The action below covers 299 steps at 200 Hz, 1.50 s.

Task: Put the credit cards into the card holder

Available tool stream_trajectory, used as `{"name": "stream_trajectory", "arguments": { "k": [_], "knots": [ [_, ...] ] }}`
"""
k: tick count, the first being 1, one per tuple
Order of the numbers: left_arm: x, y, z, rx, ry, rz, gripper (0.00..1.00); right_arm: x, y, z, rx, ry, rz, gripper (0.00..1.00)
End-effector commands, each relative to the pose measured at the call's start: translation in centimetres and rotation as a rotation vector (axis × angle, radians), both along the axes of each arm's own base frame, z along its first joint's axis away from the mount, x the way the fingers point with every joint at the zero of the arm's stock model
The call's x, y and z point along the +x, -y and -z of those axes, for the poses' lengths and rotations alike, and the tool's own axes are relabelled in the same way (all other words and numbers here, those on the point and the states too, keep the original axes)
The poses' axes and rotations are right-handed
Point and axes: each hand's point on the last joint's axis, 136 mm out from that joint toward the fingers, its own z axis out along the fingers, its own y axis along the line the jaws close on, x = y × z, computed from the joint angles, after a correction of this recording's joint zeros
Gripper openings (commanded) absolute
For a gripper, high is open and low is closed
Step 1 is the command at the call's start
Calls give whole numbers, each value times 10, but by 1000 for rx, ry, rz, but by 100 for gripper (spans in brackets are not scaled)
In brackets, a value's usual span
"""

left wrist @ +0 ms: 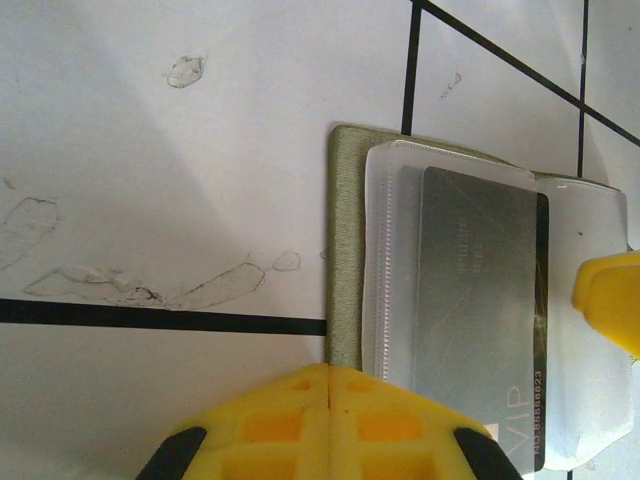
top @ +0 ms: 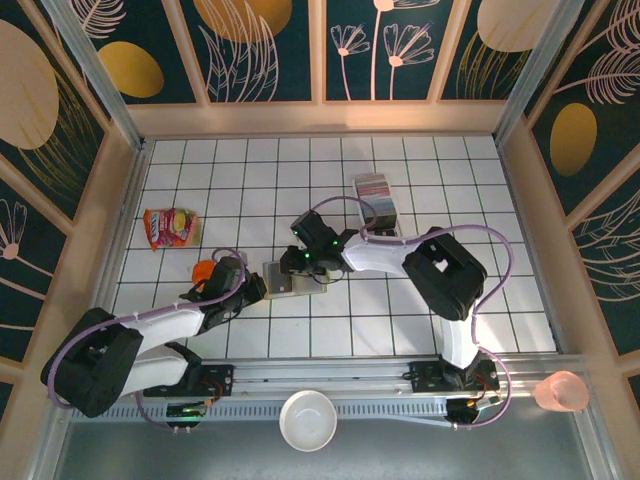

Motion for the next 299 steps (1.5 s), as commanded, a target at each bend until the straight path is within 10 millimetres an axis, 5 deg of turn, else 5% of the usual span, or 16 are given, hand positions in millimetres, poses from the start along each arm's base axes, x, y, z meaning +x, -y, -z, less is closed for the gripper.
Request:
{"name": "stream_trajectory", "arguments": {
  "k": [1, 132, 237, 299],
  "knots": [
    [0, 1, 2, -7, -9, 1, 0, -1, 8, -2, -39, 34, 1, 27],
    [-4, 0, 5, -7, -17, 4, 0, -7, 3, 22, -95, -4, -29, 28],
    [-5, -2, 5, -5, -11, -4, 0, -9, -17, 10, -66, 15, -62, 27],
    [-2, -4, -5, -6, 13, -14, 0, 0, 11, -16, -142, 124, -1, 32]
  ]
}}
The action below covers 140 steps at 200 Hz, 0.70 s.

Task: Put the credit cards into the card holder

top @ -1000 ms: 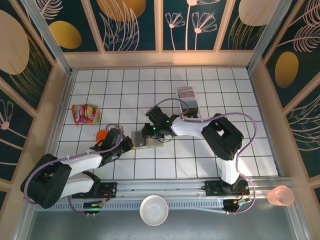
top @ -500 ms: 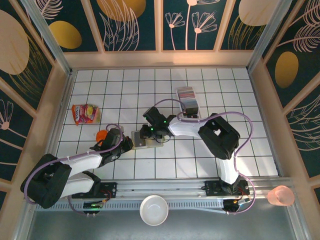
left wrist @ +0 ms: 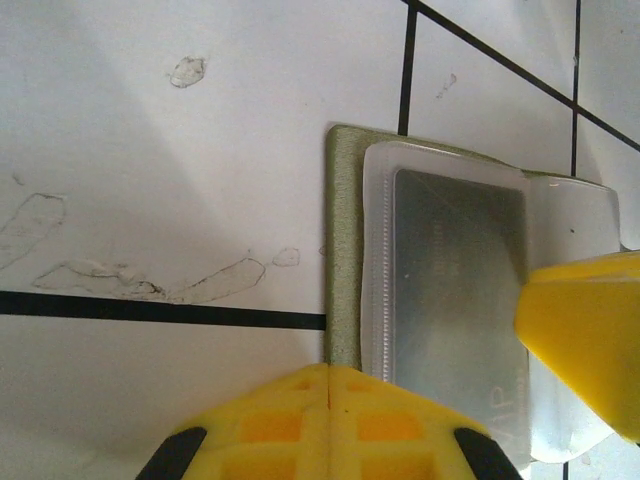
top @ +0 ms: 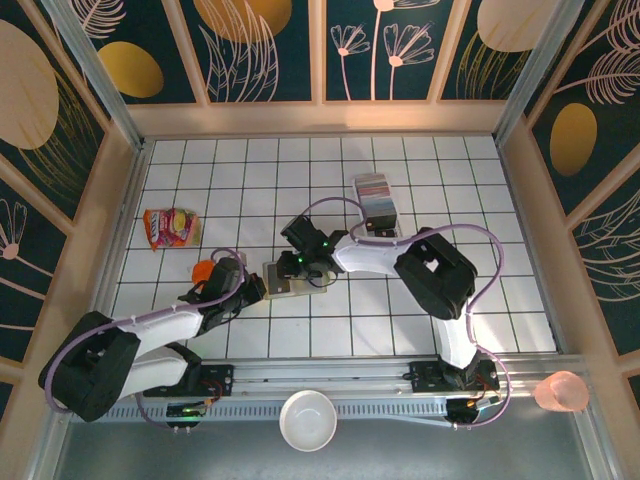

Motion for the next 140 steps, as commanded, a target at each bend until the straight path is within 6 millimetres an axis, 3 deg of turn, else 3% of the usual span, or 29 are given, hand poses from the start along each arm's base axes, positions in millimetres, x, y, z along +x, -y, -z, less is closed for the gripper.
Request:
{"name": "stream_trajectory", "arguments": {
  "k": [1, 40, 57, 73, 96, 140],
  "knots": [
    [-2, -3, -2, -1, 0, -10, 0, 4, 15, -27, -35, 90, 22, 33],
    [-1, -2, -12, -13, 13, -10, 0, 0, 46, -38, -53, 133, 96, 44],
    [0, -3, -18, -11, 26, -16, 0, -9, 57, -34, -57, 116, 113, 44],
    [1, -3, -22, -11, 34, -20, 7, -17, 62, -27, -64, 95, 124, 45],
    [4, -3, -27, -17, 48, -21, 17, -25, 64, -18, -77, 84, 126, 45],
    [6, 3, -26, -18, 34, 0, 21, -28, 59, -7, -83, 69, 116, 45]
  ]
}}
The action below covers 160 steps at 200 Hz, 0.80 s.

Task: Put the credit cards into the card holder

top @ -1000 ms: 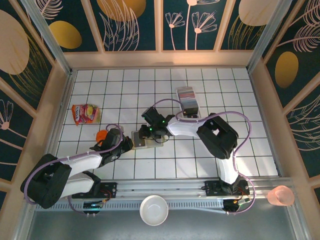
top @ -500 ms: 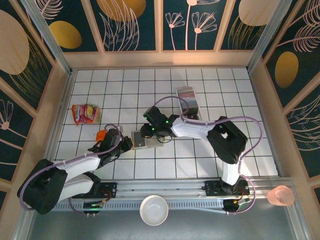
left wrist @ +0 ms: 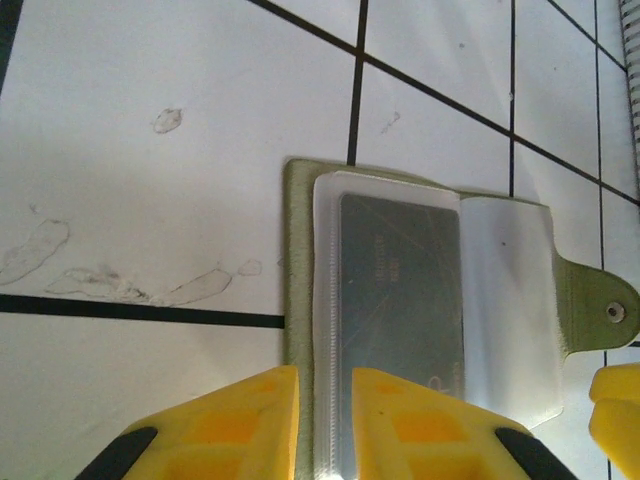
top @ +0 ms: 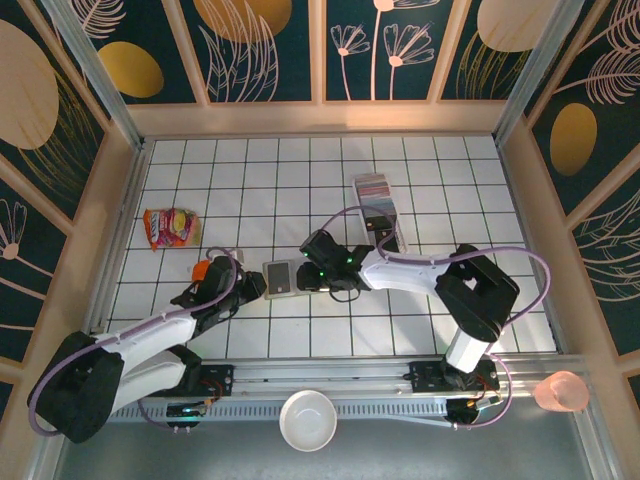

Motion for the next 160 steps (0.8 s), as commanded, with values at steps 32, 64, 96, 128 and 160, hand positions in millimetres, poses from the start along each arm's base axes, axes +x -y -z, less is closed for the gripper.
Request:
{"name": "stream_trajectory", "arguments": {
  "k": [32, 64, 96, 128, 160],
  "knots": [
    [3, 9, 1, -4, -22, 41, 21, 3, -6, 10, -11, -3, 18, 45],
    [3, 14, 0, -22, -10, 64, 21, 2, -6, 18, -27, -18, 20, 45],
    [1, 16, 3, -29, -16, 74, 21, 3, -10, 20, -26, -21, 14, 45],
    [1, 16, 6, -26, -22, 80, 20, 4, -19, 22, -4, -30, 2, 45],
    [-1, 13, 11, -14, -33, 68, 19, 5, -27, 24, 26, -39, -3, 45]
  ]
}}
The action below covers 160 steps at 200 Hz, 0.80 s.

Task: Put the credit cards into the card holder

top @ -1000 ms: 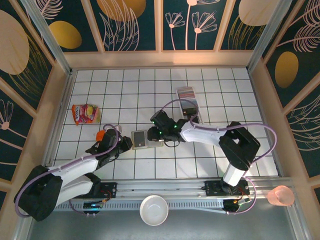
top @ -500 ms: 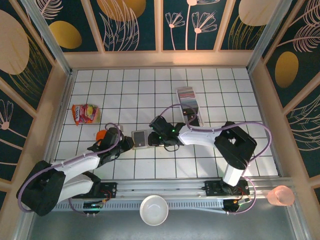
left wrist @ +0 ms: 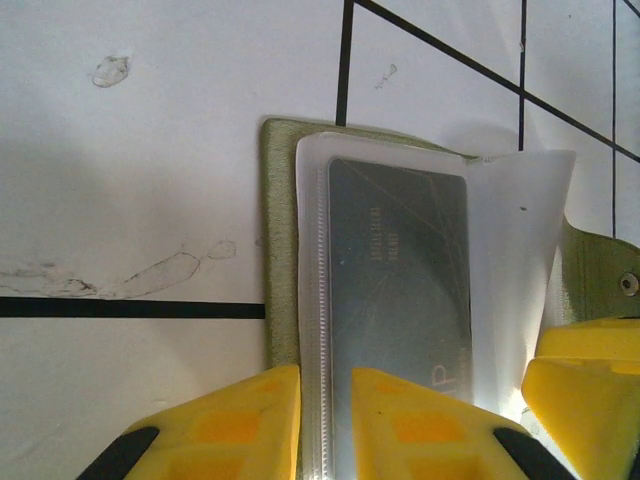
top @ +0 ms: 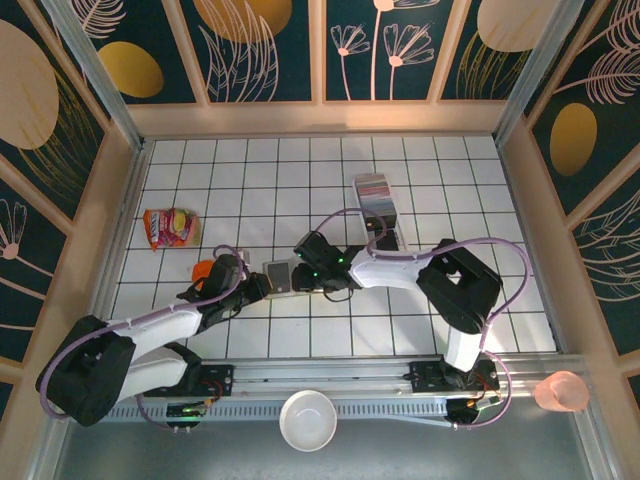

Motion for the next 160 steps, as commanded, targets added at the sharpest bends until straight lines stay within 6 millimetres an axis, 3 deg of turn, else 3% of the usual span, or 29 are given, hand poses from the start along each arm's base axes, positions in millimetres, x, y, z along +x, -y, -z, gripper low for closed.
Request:
{"name": "stream_trajectory", "arguments": {
  "k": [1, 43, 87, 160],
  "knots": [
    [2, 2, -1, -4, 14, 12, 19, 1, -12, 3, 29, -15, 7, 45],
    [3, -4, 4, 9, 5, -27, 18, 3, -26, -6, 92, -8, 6, 45],
    [2, -7, 4, 4, 4, -51, 18, 3, -39, -3, 138, -30, 0, 45],
    [0, -15, 7, 9, 0, -94, 16, 1, -65, -21, 254, -15, -15, 45]
  ]
}}
